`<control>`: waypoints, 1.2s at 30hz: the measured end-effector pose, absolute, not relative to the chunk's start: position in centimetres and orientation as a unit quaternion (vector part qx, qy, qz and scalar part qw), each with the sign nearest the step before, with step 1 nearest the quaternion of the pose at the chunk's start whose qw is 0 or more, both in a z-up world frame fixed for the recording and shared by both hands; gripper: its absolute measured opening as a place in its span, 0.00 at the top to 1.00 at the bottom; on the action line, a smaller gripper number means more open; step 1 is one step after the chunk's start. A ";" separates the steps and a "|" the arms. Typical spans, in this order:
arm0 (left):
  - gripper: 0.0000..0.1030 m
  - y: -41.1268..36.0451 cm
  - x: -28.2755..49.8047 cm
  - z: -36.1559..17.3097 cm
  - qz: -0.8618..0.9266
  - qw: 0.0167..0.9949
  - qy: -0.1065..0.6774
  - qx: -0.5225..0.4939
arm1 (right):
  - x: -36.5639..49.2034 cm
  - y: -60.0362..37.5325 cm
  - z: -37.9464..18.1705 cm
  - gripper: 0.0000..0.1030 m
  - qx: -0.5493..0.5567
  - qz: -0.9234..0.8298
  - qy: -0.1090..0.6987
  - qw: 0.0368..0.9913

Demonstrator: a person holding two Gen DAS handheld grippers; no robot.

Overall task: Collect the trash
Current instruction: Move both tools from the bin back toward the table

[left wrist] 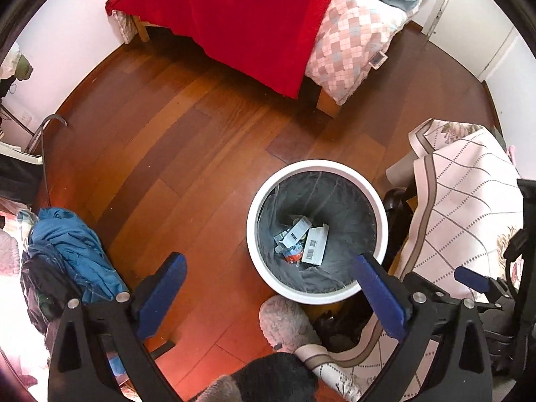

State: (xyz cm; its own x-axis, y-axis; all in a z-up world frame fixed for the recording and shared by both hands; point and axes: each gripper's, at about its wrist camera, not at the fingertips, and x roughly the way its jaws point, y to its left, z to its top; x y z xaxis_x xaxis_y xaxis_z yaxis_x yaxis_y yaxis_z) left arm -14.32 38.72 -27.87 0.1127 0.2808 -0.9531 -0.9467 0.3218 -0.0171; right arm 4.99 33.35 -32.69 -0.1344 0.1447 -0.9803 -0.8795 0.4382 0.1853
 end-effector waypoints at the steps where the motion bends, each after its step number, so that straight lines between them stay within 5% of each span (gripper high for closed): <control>1: 0.00 38.4 -14.3 -27.6 0.467 0.660 0.475 -0.348 | 4.9 33.0 -32.1 0.00 -0.297 0.439 0.611 0.588; 27: 0.00 25.8 -13.2 -13.4 0.487 0.736 0.400 -0.246 | 6.9 17.3 -14.1 0.00 -0.114 0.529 0.551 0.635; 36: 0.00 17.6 -0.9 -19.1 0.369 0.777 0.459 -0.223 | 17.7 1.6 -16.4 0.00 -0.073 0.395 0.588 0.702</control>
